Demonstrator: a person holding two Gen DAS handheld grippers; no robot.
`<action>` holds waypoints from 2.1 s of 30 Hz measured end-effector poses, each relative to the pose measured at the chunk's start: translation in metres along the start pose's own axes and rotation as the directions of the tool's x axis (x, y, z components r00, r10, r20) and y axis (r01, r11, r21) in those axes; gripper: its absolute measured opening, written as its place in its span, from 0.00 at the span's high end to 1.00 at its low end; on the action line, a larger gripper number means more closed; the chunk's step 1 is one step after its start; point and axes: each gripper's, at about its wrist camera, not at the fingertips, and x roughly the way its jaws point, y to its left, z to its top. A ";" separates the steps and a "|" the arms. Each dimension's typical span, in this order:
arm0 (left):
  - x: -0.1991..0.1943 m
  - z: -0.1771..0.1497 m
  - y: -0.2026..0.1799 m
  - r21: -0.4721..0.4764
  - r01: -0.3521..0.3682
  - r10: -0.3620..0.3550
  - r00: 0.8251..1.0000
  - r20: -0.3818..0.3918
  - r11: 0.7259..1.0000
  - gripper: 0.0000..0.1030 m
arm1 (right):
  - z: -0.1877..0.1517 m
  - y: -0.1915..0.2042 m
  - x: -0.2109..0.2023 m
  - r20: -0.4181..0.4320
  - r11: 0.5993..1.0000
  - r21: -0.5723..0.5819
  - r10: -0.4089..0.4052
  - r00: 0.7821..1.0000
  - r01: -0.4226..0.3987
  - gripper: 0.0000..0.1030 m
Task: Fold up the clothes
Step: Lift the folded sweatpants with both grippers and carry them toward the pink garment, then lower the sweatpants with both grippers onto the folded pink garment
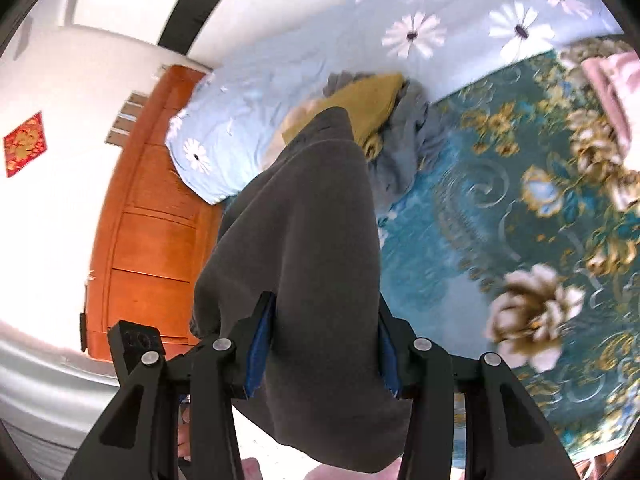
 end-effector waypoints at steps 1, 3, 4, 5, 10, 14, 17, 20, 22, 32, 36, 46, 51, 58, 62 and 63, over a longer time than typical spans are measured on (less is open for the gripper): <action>0.006 -0.005 -0.011 0.010 -0.005 0.005 1.000 -0.015 1.000 0.42 | -0.001 -0.007 -0.012 0.008 1.000 0.007 0.004 1.000 -0.004 0.53; 0.017 -0.013 -0.031 0.034 -0.013 0.015 0.999 -0.037 0.999 0.42 | -0.003 -0.022 -0.032 0.025 1.000 0.023 0.013 1.000 -0.014 0.53; 0.022 -0.017 -0.041 0.047 -0.017 0.019 0.999 -0.047 0.999 0.42 | -0.004 -0.030 -0.041 0.033 0.999 0.033 0.019 0.999 -0.020 0.53; 0.029 -0.020 -0.050 0.060 -0.020 0.023 0.998 -0.060 0.998 0.42 | -0.007 -0.039 -0.049 0.044 0.998 0.052 0.022 0.999 -0.024 0.53; 0.064 -0.033 -0.086 0.134 -0.019 0.039 0.988 -0.148 0.991 0.42 | -0.020 -0.086 -0.087 0.106 0.987 0.158 0.010 0.994 -0.027 0.53; 0.094 -0.037 -0.107 0.175 0.019 0.020 0.975 -0.221 0.984 0.42 | -0.024 -0.108 -0.113 0.163 0.975 0.221 -0.027 0.986 -0.009 0.53; 0.115 -0.036 -0.116 0.187 0.058 -0.005 0.962 -0.273 0.981 0.42 | -0.029 -0.117 -0.132 0.200 0.964 0.264 -0.082 0.976 0.027 0.53; 0.132 -0.035 -0.125 0.198 0.103 -0.035 0.947 -0.320 0.975 0.42 | -0.033 -0.120 -0.149 0.230 0.953 0.297 -0.128 0.965 0.056 0.53; 0.144 -0.033 -0.130 0.201 0.132 -0.055 0.936 -0.348 0.971 0.42 | -0.036 -0.121 -0.157 0.245 0.946 0.317 -0.157 0.957 0.075 0.53; 0.204 -0.041 -0.167 0.219 0.159 -0.055 0.908 -0.416 0.963 0.42 | -0.029 -0.167 -0.196 0.263 0.912 0.397 -0.220 0.939 0.102 0.53; 0.238 -0.045 -0.188 0.215 0.107 -0.014 0.919 -0.394 0.971 0.42 | -0.007 -0.208 -0.201 0.239 0.912 0.403 -0.181 0.954 0.072 0.53; 0.349 -0.042 -0.280 0.154 -0.013 0.061 0.948 -0.314 0.988 0.43 | 0.114 -0.324 -0.244 0.181 0.940 0.341 -0.072 0.981 0.006 0.53; 0.418 -0.026 -0.329 0.167 -0.036 0.088 0.946 -0.313 0.985 0.43 | 0.174 -0.383 -0.265 0.185 0.932 0.362 -0.056 0.981 -0.015 0.53; 0.504 -0.002 -0.357 0.132 -0.084 0.123 0.938 -0.325 0.988 0.43 | 0.253 -0.445 -0.269 0.162 0.927 0.375 -0.069 0.984 0.004 0.53; 0.549 0.006 -0.351 0.086 -0.126 0.148 0.928 -0.341 0.988 0.43 | 0.288 -0.478 -0.257 0.141 0.923 0.384 -0.080 0.987 0.020 0.53; 0.559 0.006 -0.347 0.076 -0.143 0.161 0.924 -0.347 0.987 0.43 | 0.293 -0.487 -0.253 0.132 0.920 0.391 -0.083 0.988 0.025 0.53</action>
